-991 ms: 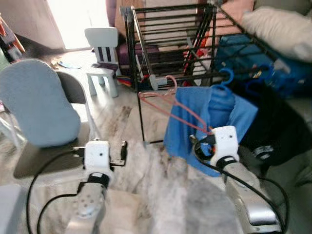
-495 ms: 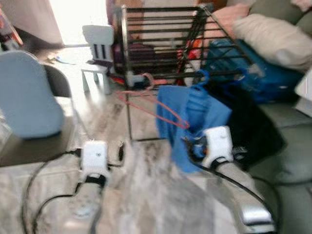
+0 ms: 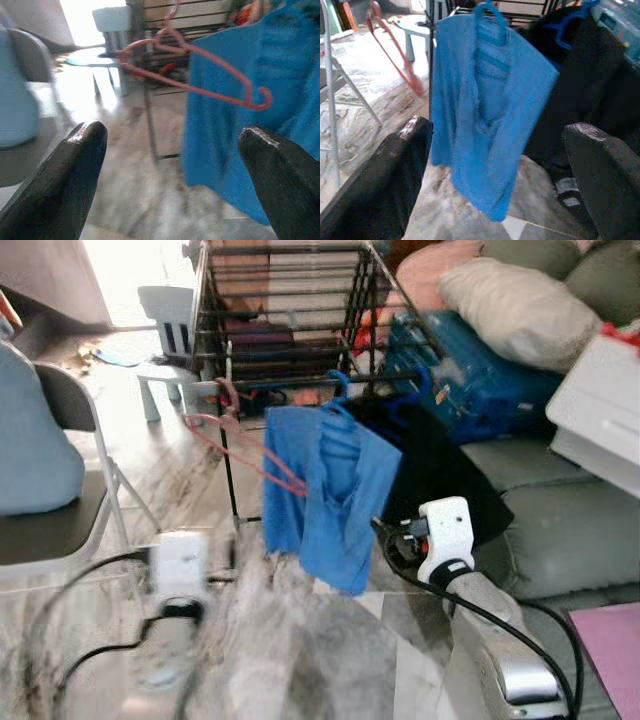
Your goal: Hang hanger
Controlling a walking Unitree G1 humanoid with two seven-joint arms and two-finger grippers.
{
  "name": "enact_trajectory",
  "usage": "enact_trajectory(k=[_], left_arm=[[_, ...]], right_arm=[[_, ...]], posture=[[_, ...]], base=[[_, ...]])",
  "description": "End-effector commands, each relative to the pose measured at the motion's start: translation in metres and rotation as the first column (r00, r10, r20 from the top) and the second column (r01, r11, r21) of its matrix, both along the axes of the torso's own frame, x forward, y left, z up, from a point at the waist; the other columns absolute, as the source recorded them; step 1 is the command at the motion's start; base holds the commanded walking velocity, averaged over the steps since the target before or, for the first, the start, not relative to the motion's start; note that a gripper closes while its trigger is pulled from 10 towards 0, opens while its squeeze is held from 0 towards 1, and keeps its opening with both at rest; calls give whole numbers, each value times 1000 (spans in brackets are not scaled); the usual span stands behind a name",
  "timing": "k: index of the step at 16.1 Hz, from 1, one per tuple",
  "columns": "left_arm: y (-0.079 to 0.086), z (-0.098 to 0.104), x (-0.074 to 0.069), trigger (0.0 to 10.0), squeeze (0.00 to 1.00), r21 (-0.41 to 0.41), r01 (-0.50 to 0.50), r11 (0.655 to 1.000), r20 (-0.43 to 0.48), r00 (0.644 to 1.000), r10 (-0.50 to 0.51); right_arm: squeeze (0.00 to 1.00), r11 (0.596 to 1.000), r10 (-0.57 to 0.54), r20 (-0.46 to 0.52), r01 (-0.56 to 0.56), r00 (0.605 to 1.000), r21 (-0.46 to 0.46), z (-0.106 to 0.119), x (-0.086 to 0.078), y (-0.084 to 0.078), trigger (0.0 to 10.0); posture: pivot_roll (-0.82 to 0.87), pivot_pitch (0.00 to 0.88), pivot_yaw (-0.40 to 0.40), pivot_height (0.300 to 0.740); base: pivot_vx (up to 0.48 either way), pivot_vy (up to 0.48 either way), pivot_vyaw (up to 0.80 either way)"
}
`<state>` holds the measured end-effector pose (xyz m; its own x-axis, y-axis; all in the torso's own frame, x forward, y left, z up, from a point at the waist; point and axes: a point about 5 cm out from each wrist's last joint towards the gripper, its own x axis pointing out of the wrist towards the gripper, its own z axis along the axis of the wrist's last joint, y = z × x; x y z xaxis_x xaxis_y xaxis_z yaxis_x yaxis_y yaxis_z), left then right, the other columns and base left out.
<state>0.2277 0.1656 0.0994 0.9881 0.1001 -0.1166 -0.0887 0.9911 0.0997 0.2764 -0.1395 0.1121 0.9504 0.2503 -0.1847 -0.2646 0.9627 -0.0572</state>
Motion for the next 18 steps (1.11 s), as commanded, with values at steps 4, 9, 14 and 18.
enact_trajectory(k=[4,9,14,18], left_arm=[[1,9,-1,10000,0,31,-10,999,34,999,9],[-3,13,3,10000,0,38,-8,999,55,998,6],[-4,16,7,10000,0,42,-11,999,72,997,8],[-3,19,9,10000,0,60,-9,998,83,997,4]], right_arm=[[0,1000,17,36,-17,999,-27,4,4,-1,10000],[0,999,34,42,-33,999,-8,5,7,4,10000],[0,999,44,52,-44,998,-4,7,9,6,10000],[0,998,62,58,-62,996,-2,8,12,11,10000]], posture=[[-40,28,10,740],[-38,19,13,740],[-36,22,14,740],[-26,33,21,740]], base=[[0,0,152],[0,0,800],[0,0,800],[0,0,800]])
